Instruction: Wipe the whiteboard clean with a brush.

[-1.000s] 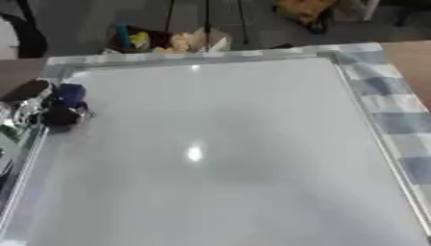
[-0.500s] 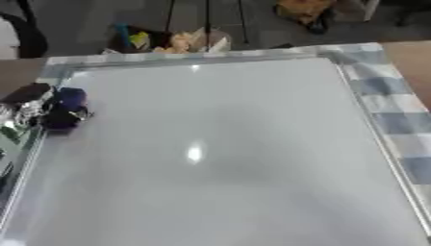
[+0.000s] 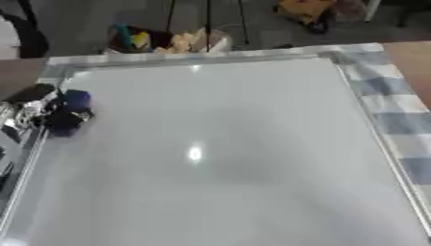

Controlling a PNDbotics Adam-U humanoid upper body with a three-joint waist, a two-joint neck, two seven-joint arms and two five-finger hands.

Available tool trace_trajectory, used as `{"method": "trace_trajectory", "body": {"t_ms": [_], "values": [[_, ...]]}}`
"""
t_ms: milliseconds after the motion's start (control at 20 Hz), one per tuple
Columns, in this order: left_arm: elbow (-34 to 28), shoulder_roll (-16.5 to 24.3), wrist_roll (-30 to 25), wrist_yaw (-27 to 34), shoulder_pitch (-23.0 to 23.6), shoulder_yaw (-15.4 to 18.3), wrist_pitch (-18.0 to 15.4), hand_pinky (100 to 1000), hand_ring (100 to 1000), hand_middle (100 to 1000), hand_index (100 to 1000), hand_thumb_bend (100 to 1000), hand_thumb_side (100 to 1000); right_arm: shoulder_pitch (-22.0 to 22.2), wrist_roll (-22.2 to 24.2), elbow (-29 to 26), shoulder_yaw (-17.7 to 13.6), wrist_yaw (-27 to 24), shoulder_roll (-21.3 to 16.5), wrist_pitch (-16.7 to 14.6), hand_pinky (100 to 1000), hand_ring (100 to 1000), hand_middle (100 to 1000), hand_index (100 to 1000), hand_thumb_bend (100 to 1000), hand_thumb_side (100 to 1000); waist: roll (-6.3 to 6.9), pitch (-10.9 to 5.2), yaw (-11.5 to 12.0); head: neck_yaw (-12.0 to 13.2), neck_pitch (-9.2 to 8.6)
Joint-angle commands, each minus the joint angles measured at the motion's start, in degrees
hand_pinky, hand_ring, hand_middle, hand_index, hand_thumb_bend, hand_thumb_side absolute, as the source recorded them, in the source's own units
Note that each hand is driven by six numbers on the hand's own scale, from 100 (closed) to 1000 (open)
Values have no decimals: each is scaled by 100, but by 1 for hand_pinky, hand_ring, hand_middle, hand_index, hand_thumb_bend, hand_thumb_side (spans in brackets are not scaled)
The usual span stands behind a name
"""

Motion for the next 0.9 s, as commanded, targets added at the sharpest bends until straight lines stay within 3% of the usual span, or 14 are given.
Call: {"method": "trace_trajectory", "body": {"t_ms": [50, 500, 900], "values": [[-128, 142, -76, -35, -103, 9, -45, 317, 477, 423, 523, 123, 583, -38, -37, -86, -59, -24, -110, 2, 793, 817, 742, 788, 100, 899, -7, -155, 3, 15, -54], [-180, 174, -194, -143, -86, 5, -122, 331, 489, 446, 550, 143, 599, -29, -62, -86, -65, -20, -109, 10, 793, 817, 742, 788, 100, 898, -10, -173, 20, 19, -57], [-160, 162, -311, -313, -95, -15, -248, 353, 505, 474, 634, 158, 615, -28, -88, -86, -72, -79, -113, 16, 792, 817, 740, 787, 100, 896, -13, -163, 11, 32, -69]]}}
